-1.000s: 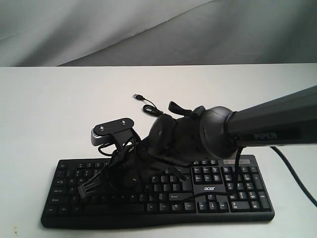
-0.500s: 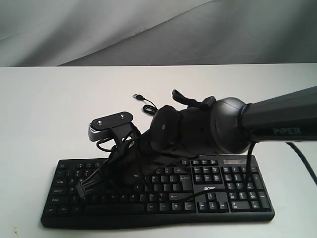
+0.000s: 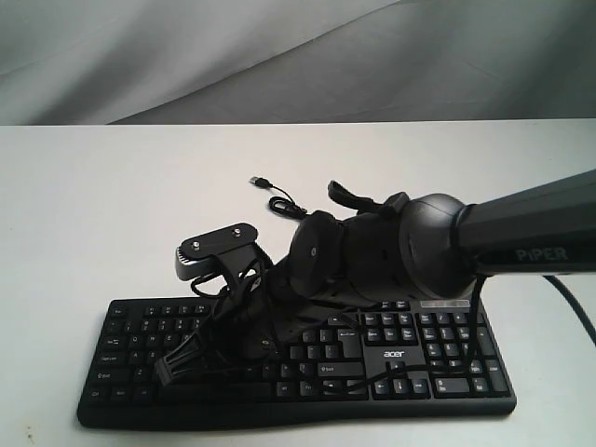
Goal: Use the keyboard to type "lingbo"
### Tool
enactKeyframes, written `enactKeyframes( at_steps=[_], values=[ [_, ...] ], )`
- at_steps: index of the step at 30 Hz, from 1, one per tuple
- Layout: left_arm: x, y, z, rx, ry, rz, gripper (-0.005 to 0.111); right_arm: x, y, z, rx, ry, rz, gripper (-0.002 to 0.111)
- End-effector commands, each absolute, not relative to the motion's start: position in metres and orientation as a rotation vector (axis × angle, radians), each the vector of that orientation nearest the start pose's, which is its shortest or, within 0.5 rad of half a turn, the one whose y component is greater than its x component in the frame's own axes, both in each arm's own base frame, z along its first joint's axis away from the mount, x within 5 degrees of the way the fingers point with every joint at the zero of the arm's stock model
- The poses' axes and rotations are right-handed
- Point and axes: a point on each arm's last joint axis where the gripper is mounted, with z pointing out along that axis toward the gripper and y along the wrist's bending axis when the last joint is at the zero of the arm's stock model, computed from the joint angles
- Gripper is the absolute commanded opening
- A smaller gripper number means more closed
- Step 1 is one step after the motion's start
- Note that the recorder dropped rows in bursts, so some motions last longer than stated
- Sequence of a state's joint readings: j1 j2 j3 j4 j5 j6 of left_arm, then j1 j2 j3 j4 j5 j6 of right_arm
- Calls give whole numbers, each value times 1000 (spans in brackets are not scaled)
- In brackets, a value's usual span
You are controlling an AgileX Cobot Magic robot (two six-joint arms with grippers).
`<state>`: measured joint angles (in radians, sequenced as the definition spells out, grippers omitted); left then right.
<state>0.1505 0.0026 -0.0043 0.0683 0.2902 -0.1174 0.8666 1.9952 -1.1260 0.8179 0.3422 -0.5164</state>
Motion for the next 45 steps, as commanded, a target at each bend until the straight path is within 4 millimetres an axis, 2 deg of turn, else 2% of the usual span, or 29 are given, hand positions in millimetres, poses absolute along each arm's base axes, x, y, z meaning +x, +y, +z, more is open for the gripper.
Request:
enactKeyframes(
  at_steps=[1,8,45],
  values=[
    [54,10,187,-203,1758,79,1,237,313,132,-885,2553,701,0],
    [54,10,187,-203,1758,79,1,236,315,125,-886,2565,707,0],
    [54,10,187,-203,1758,79,1,232,318,126,-910,2552,709,0]
  ],
)
